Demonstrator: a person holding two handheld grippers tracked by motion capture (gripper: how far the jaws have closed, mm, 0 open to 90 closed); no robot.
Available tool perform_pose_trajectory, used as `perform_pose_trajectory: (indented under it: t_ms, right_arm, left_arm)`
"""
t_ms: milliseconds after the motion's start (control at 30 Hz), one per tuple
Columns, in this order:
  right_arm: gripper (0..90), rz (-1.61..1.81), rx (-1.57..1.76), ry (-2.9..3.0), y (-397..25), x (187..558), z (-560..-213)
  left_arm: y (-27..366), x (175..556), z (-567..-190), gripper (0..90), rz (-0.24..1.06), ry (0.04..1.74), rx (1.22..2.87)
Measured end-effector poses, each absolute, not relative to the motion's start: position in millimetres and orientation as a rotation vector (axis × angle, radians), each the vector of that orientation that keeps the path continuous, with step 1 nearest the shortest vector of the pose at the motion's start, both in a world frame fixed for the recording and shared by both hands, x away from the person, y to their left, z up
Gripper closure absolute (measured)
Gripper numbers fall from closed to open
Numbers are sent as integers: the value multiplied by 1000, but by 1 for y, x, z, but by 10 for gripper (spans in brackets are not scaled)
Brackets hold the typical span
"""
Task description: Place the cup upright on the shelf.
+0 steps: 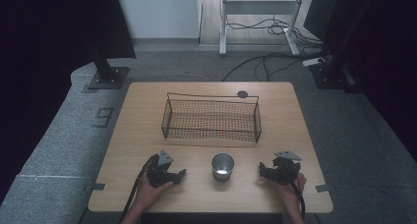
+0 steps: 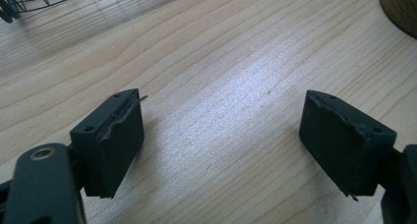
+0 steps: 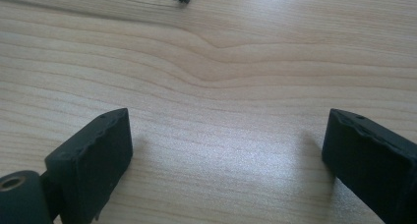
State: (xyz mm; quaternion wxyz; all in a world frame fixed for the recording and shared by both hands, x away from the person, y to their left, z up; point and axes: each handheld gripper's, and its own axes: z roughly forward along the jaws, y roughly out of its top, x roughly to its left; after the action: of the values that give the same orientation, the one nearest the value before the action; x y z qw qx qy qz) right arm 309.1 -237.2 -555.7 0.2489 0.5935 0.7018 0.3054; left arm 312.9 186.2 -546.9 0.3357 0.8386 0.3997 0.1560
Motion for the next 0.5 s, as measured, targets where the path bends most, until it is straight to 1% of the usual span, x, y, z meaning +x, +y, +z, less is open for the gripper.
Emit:
perform_pose_trajectory:
  t_ms: [133,267,367,500]
  right_arm:
    - [59,835,1612,1914,-237,309,-556]
    - [105,849,1595,1919,-237,308,-555]
    - [123,856,1589,1921,-237,307,-555]
    - [131,869,1586,1921,-237,306,-555]
  left_arm:
    - [186,313,-547,170,407,1043,2187]
    - [186,313,-547,170,406,1042,2187]
    - [186,313,-547,170,406,1042,2187]
    - [186,313,-547,169,406,1042,2187]
